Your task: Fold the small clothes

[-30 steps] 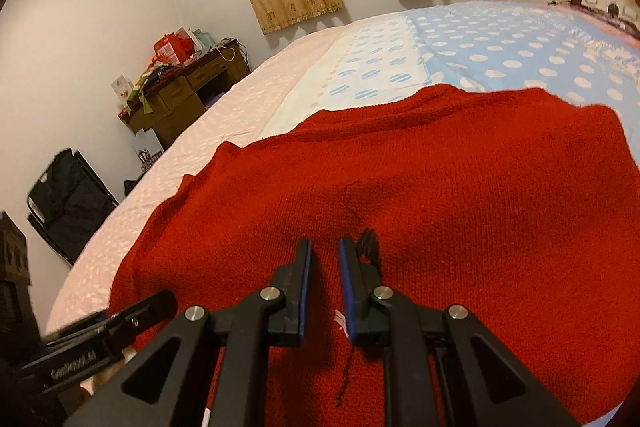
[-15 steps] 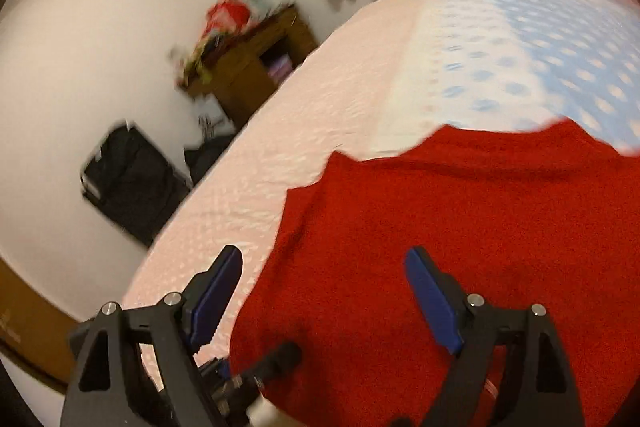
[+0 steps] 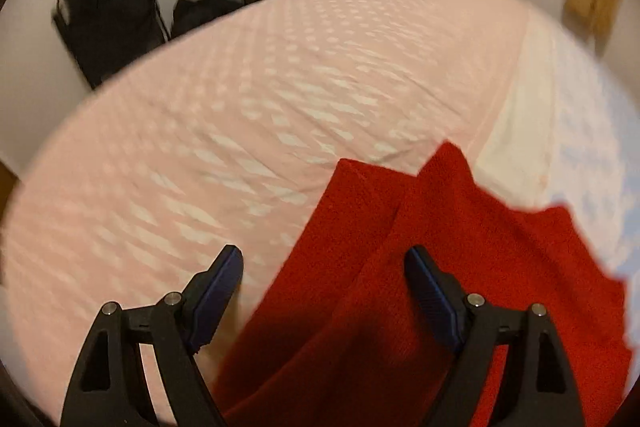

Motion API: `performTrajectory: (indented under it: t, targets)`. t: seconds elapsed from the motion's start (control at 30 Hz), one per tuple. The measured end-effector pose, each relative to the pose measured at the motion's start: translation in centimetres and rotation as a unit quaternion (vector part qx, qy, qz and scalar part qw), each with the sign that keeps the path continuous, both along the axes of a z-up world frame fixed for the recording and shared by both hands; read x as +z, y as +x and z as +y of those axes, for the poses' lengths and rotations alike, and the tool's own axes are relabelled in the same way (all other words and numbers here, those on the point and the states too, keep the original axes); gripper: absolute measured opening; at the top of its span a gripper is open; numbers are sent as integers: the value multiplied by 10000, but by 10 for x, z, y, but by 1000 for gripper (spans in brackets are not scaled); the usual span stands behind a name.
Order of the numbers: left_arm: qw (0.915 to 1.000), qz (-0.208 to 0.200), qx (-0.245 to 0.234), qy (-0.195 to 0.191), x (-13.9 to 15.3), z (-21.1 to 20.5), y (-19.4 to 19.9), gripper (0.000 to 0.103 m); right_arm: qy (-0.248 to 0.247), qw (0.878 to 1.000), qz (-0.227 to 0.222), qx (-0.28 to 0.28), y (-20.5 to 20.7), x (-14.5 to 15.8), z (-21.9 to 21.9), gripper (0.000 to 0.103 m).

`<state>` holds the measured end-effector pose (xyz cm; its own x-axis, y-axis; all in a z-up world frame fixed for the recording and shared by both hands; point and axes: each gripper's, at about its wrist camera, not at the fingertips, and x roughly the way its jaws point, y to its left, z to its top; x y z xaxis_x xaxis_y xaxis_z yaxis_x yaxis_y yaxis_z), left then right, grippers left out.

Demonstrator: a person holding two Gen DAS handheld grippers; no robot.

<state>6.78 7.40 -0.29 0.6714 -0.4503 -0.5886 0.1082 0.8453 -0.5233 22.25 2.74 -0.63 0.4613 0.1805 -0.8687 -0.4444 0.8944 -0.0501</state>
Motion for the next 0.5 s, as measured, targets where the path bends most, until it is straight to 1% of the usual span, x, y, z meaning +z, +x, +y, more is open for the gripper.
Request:
performTrajectory:
  t: [0.03,0.07,0.1,0.13,0.17,0.2,0.27,0.3,0.37,0.43,0.5]
  targets:
    - [10000,-8,3,5,0,0,-2,41,31,10000,16,-7,0,0,-1,82]
    - [10000,-11,4,21,1,-1,-2,40,51,10000,5,-40,-1,1,-2,74]
    - [10000,-12,2,40,1,-1,-4,40,-12,9999,-44,-89,-1,2,-4,61]
    - [10000,-11,3,53,2,-1,-7,37,-101,9998,-100,-168,-1,4,-7,52]
    - [10000,5,-24,26,2,-2,-7,29,-117,9996,-115,-233,1,5,-11,37]
    - [10000,25,-51,2,2,-6,-7,26,14,9995,-99,-286,1,6,-17,27]
    - [9999,74,-126,-33,3,-8,-6,21,424,9982,-18,-435,1,9,-35,19]
    - [9998,63,-181,-2,5,-10,-6,19,656,9965,28,-516,1,11,-44,17]
    - [9994,-40,-287,212,15,-17,-8,17,1102,9916,82,-678,-2,18,-61,16]
    - [9984,-206,-330,403,25,-22,-11,17,1644,9827,51,-851,-7,31,-82,15]
    - [9975,-367,-401,460,39,-30,-15,17,2063,9737,-12,-967,-11,43,-100,15]
